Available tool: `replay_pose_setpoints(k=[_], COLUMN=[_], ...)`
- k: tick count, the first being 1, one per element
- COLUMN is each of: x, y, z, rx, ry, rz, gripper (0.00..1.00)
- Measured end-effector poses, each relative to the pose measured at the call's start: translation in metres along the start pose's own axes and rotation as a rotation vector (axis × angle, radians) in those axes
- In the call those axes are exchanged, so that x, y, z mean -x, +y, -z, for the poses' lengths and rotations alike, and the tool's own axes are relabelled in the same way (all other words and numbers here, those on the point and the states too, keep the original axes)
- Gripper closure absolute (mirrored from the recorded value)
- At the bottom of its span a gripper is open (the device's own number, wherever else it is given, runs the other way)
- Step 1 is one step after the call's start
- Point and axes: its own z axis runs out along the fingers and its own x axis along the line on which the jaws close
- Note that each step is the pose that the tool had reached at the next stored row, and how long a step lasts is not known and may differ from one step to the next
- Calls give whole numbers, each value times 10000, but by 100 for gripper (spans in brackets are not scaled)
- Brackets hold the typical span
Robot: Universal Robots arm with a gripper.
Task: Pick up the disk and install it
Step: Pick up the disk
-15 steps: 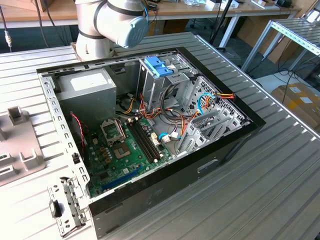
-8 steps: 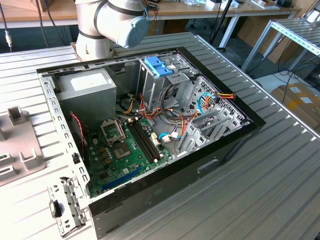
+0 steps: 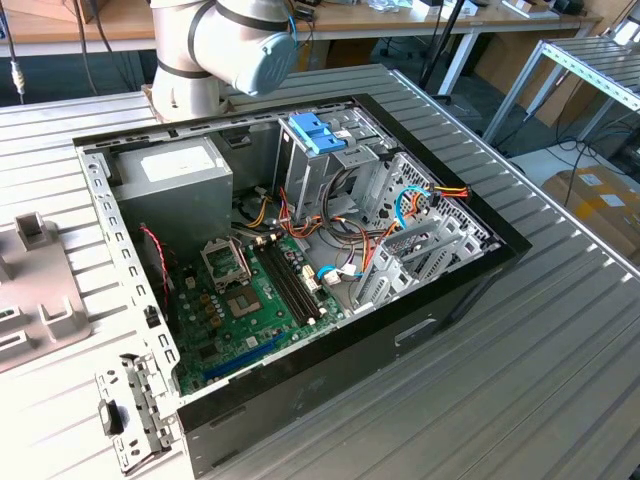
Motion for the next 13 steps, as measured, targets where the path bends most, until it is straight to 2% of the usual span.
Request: replay_pose_setpoints(k=[13], x=[-5], y=[-123], z=[5], rx=[0], ry=[0], rz=[0], gripper=[63])
